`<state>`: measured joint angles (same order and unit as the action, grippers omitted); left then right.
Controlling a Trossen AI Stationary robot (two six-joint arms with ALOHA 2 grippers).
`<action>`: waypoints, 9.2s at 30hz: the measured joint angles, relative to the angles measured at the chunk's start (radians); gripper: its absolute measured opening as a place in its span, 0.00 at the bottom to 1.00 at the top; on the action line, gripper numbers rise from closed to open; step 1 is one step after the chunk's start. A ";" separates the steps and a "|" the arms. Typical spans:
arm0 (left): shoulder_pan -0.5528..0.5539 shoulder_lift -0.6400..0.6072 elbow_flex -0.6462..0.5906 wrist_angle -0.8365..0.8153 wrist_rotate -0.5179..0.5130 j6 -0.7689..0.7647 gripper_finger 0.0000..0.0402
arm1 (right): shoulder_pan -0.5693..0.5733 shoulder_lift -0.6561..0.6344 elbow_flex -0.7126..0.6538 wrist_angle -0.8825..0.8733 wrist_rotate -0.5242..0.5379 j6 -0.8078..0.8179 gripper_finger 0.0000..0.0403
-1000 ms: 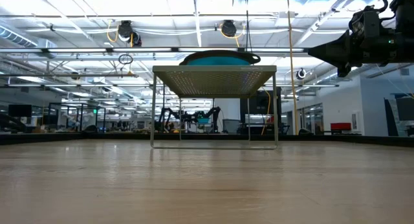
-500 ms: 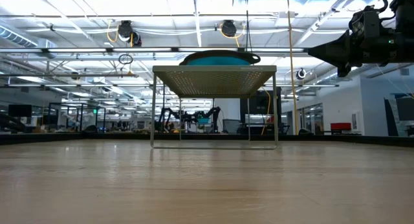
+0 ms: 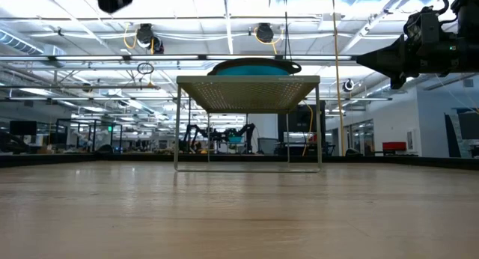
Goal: Pick & Place Fruit
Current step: Put the yellow knife on the shelf, then return to Home Position
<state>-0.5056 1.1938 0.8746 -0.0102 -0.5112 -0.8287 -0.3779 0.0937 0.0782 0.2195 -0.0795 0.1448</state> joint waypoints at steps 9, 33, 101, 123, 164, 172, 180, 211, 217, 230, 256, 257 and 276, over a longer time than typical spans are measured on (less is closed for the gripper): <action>0.162 0.000 0.000 -0.167 0.287 -0.044 0.16 | 0.000 0.000 0.000 0.000 0.000 0.000 0.00; 0.416 0.002 0.173 -0.465 0.439 0.273 0.16 | 0.000 0.000 0.000 -0.013 0.001 0.000 0.00; 0.652 0.595 0.815 -1.223 0.371 0.958 0.16 | 0.000 0.001 0.000 -0.092 0.000 0.000 0.00; 0.663 0.810 1.165 -1.445 0.300 1.028 0.16 | 0.000 0.001 0.000 -0.105 0.000 0.001 0.00; 0.667 0.866 1.171 -1.503 0.301 1.061 0.21 | 0.000 0.001 0.000 -0.120 0.000 0.000 0.00; 0.662 0.866 1.171 -1.498 0.301 1.060 0.21 | 0.000 0.001 0.000 -0.120 0.000 0.000 0.00; 0.662 0.866 1.171 -1.496 0.326 1.027 0.21 | 0.000 0.001 0.000 -0.120 0.000 0.000 0.00; 0.662 0.865 1.171 -1.540 0.328 1.017 0.22 | 0.000 0.001 0.000 -0.120 0.000 0.000 0.00; 0.662 0.864 1.171 -1.540 0.327 1.007 0.34 | 0.000 0.001 0.000 -0.120 0.000 0.000 0.00; 0.662 0.864 1.207 -1.563 0.248 1.006 0.61 | 0.000 0.001 0.000 -0.120 0.000 0.000 0.00; 0.663 0.788 1.472 -1.547 0.248 0.842 0.43 | 0.000 0.001 0.000 -0.128 -0.001 -0.023 0.00; 0.663 0.787 1.472 -1.547 0.248 0.834 0.39 | 0.000 0.001 0.000 -0.128 -0.002 -0.026 0.00; 0.697 0.773 1.472 -1.538 0.380 0.826 0.01 | 0.000 0.001 0.000 -0.128 -0.003 -0.038 0.00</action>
<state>0.1914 1.9672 2.3463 -1.5480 -0.1313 -0.0028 -0.3779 0.0944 0.0782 0.0917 -0.0824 0.1070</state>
